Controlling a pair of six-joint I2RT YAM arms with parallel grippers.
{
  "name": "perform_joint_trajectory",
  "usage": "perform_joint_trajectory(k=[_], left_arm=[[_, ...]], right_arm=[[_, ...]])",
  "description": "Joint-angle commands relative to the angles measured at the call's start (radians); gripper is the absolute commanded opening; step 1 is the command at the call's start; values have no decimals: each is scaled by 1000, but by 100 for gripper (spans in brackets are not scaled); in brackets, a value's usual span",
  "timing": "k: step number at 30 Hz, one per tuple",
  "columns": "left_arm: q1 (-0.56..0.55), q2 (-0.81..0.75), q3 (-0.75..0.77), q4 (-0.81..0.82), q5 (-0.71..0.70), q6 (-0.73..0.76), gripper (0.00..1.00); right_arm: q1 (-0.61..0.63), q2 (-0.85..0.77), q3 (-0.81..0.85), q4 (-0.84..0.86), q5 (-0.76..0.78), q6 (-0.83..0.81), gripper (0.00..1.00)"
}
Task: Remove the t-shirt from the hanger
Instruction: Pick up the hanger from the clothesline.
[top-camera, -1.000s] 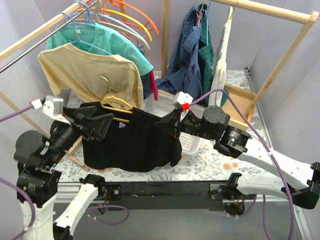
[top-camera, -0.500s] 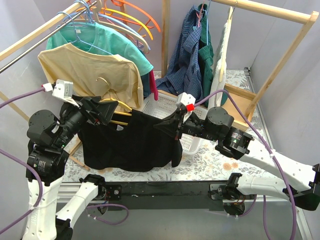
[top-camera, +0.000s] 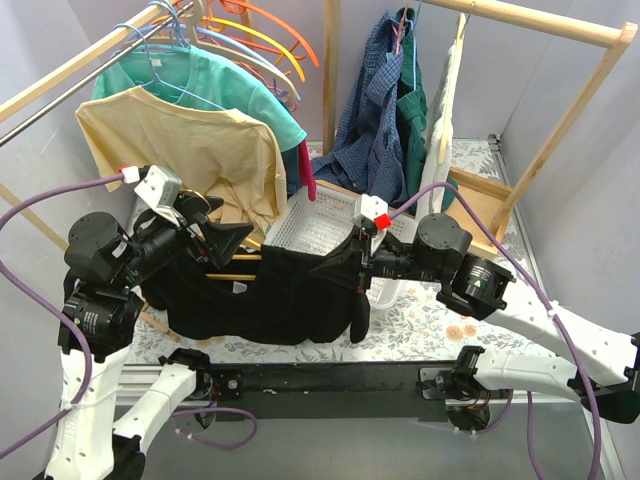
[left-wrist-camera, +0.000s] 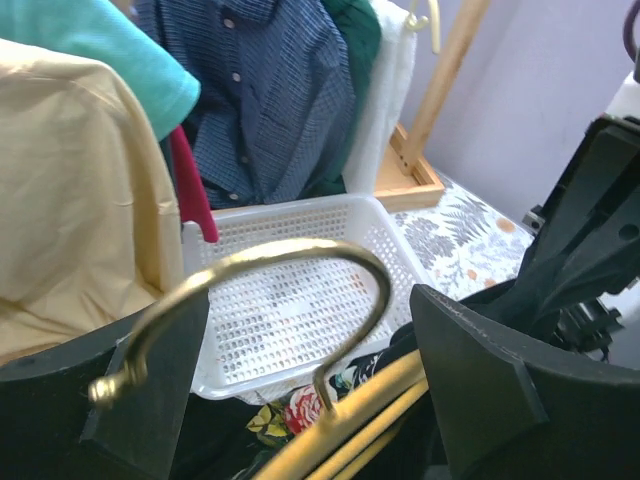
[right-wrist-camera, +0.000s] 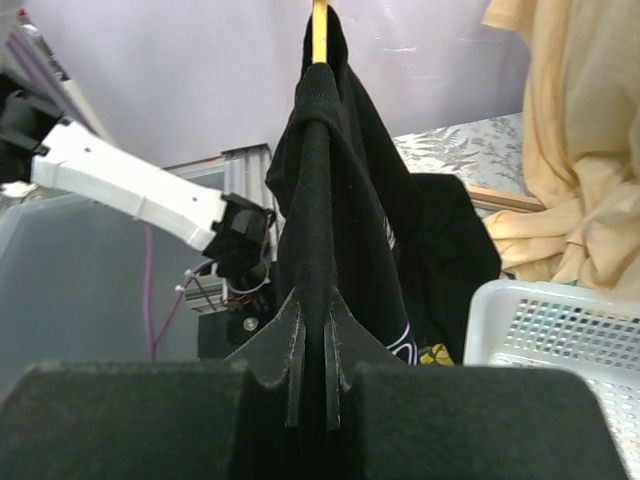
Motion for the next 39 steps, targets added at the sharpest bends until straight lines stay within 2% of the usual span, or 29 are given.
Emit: perform_joint_trajectory(k=[1, 6, 9, 12, 16, 19, 22, 27, 30, 32, 34, 37, 39], left_arm=[[2, -3, 12, -39, 120, 57, 79], [-2, -26, 9, -76, 133, 67, 67], [-4, -49, 0, -93, 129, 66, 65], [-8, -65, -14, -110, 123, 67, 66], [-16, -77, -18, -121, 107, 72, 75], [-18, -66, -18, -115, 112, 73, 75], [-16, -51, -15, -110, 136, 78, 69], [-18, -42, -3, -150, 158, 118, 47], [-27, -43, 9, -185, 182, 161, 43], [-36, -40, 17, -220, 202, 179, 44], [-41, -42, 20, -240, 212, 193, 56], [-47, -48, 23, -254, 232, 207, 63], [-48, -48, 20, -259, 242, 211, 64]], right_arm=[[4, -59, 70, 74, -73, 1, 1], [2, -53, 67, 56, -58, -15, 1], [1, -55, 65, 51, -35, -27, 1], [-3, -62, 60, 48, -2, -39, 1], [-10, -72, 56, 57, 24, -47, 1], [-13, -72, 59, 59, 12, -47, 1], [-15, -75, 59, 60, 7, -47, 1], [-21, -88, 63, 62, 22, -55, 1], [-27, -85, 85, 43, 24, -67, 1], [-32, -79, 115, 30, 16, -85, 1], [-35, -69, 134, -2, 15, -107, 1], [-42, -62, 162, -18, 8, -122, 1], [-50, -59, 177, -16, 7, -133, 1]])
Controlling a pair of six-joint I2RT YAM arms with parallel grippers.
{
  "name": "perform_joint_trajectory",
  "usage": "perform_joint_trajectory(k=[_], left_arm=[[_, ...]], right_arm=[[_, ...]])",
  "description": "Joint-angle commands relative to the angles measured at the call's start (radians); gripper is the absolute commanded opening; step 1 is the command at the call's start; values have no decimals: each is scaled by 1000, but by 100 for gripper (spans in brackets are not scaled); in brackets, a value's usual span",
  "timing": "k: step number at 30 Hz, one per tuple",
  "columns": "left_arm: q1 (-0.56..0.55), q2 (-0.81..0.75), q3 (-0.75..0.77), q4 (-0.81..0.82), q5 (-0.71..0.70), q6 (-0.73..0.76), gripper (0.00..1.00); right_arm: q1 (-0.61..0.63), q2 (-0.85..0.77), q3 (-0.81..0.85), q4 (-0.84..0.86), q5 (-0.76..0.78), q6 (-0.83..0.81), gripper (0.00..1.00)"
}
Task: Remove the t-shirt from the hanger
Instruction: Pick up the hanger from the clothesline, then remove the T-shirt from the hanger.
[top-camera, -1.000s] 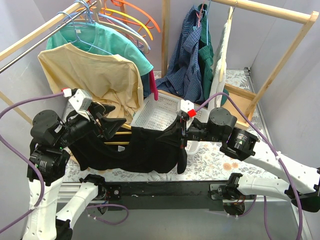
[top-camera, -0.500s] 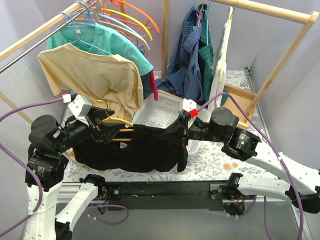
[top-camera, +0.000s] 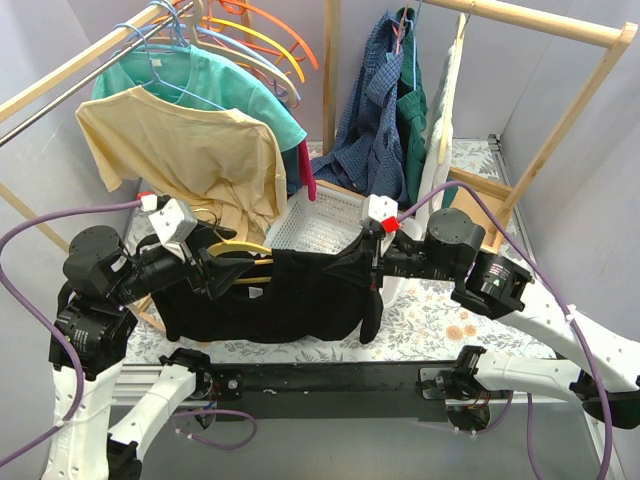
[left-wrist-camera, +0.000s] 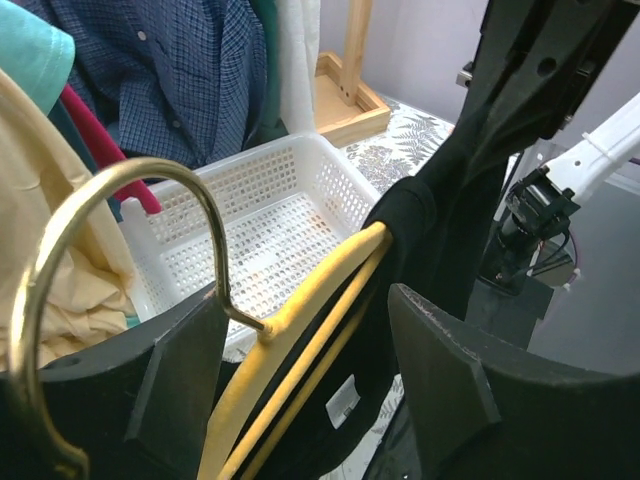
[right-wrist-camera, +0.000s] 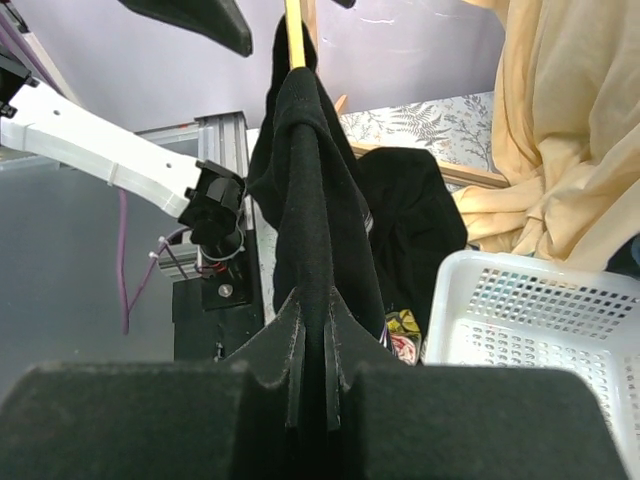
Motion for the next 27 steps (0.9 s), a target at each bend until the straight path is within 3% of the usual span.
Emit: perform_joint_trajectory(k=[1, 4, 6, 9, 14, 17, 20, 21, 22, 23, 24, 27], left_arm=[[-12, 0, 7, -77, 55, 22, 63], [-12, 5, 3, -79, 36, 22, 54], [-13, 11, 7, -82, 27, 23, 32], [-12, 14, 15, -85, 9, 26, 17], [-15, 18, 21, -87, 36, 33, 15], [-17, 20, 23, -85, 56, 34, 0], [-18, 20, 26, -83, 67, 34, 0], [-20, 20, 30, -83, 67, 34, 0], [-21, 21, 38, -82, 68, 34, 0], [-21, 24, 41, -82, 69, 34, 0], [-24, 26, 44, -82, 70, 33, 0], [-26, 44, 65, -91, 91, 37, 0]], right_arm=[[-20, -16, 115, 166, 14, -34, 1], [-26, -9, 132, 170, -2, -37, 1], [-31, -4, 136, 169, -8, -37, 1], [-36, -7, 145, 164, -17, -37, 1], [-46, -9, 187, 151, -55, -66, 1], [-53, 2, 205, 134, -61, -77, 1], [-56, 10, 213, 128, -43, -81, 1], [-56, 10, 208, 128, -29, -83, 5], [-56, 10, 207, 118, 10, -86, 15], [-56, 10, 205, 112, 32, -100, 27], [-56, 7, 193, 106, 59, -110, 52], [-57, -12, 162, 86, 187, -156, 81]])
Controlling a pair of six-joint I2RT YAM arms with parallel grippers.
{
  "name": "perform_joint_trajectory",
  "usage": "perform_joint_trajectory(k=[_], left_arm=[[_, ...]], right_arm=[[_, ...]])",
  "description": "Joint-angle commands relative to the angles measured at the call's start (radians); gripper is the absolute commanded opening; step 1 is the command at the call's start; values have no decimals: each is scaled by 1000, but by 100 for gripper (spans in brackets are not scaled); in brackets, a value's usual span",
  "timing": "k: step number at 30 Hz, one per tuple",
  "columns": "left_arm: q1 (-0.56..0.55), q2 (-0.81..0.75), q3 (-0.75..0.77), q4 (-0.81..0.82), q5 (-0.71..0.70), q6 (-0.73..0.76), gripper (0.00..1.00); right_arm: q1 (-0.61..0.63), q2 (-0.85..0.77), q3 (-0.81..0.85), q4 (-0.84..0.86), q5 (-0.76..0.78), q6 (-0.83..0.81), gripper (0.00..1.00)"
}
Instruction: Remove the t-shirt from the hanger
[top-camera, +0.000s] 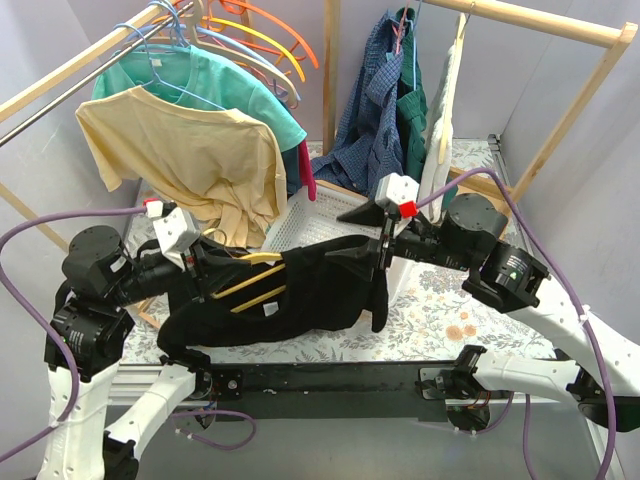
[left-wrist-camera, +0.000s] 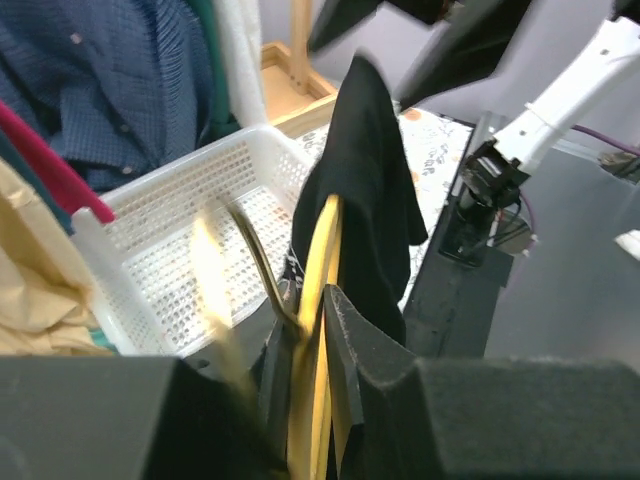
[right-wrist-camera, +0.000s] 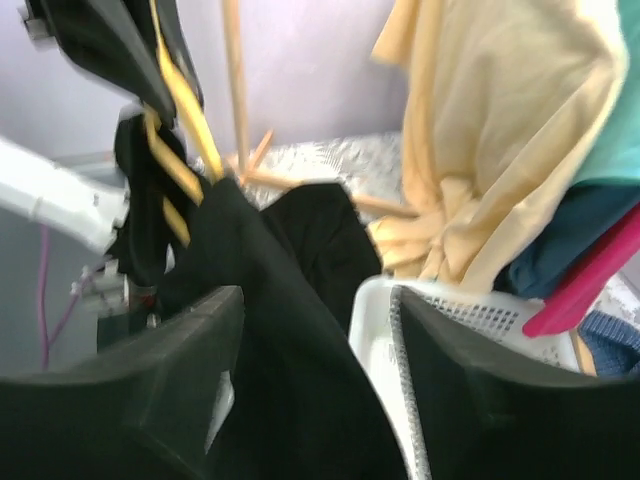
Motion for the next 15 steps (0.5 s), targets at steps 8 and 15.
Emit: perform_joint_trajectory(k=[8, 15], left_arm=[[-3, 52, 62, -36, 39, -7, 0], [-3, 67, 64, -39, 46, -14, 0]], right_arm=[[3, -125, -82, 68, 438, -120, 91], [4, -162, -220, 40, 446, -49, 88]])
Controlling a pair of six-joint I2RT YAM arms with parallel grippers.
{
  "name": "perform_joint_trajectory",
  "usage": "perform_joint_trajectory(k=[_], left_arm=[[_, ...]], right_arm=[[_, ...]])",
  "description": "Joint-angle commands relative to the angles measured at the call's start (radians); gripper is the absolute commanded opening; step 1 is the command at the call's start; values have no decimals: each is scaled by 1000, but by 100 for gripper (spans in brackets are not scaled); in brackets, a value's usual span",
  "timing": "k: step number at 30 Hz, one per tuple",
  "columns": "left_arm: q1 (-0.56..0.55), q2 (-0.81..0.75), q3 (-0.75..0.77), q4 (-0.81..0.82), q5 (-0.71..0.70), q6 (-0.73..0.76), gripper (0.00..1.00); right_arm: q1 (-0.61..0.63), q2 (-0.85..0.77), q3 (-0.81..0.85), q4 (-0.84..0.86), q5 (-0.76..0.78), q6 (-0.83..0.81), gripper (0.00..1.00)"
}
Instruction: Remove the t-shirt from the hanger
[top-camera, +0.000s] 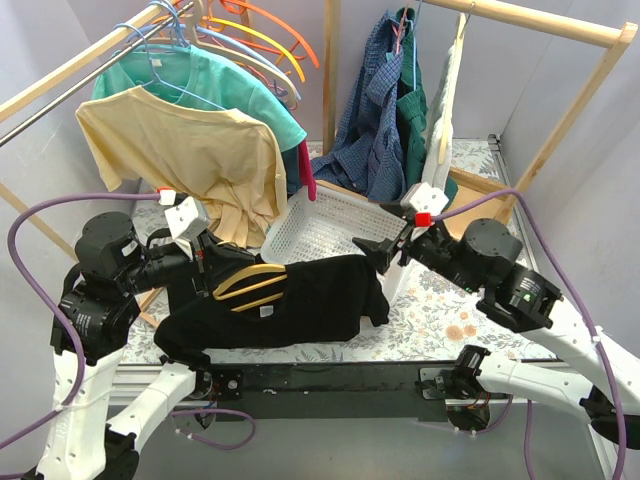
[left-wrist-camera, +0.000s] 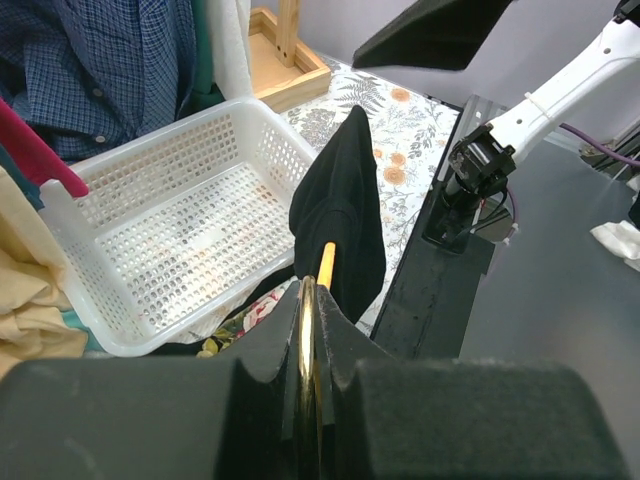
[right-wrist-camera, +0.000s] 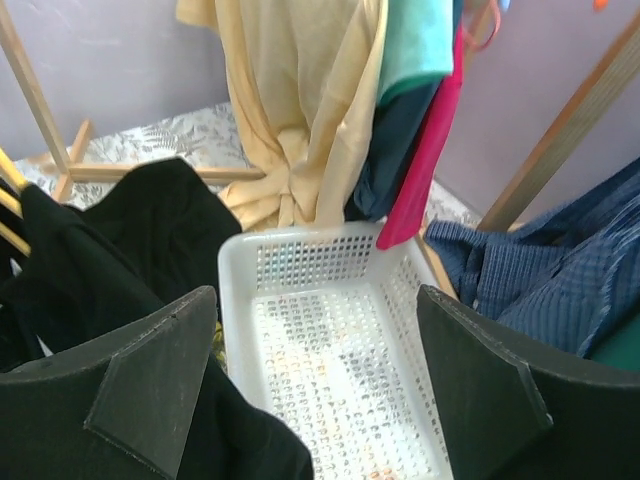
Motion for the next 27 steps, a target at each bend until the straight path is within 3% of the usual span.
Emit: perform_joint_trajectory(k=[1, 11, 19, 22, 27], left_arm=[[-2, 8, 54, 20, 26, -10, 0], [-3, 20, 76, 24, 1, -10, 0], [-3, 23, 56, 46, -115, -20, 0], [-3, 28, 62, 57, -141, -22, 0], [-2, 50, 117, 51, -134, -17, 0]], right_arm=[[2, -15, -77, -8, 29, 42, 87], [-5, -13, -107, -112, 28, 84, 88], [-6, -194, -137, -91, 123, 118, 87], [-5, -239, -117, -112, 30, 107, 87], [-6, -121, -77, -201, -158, 108, 87]])
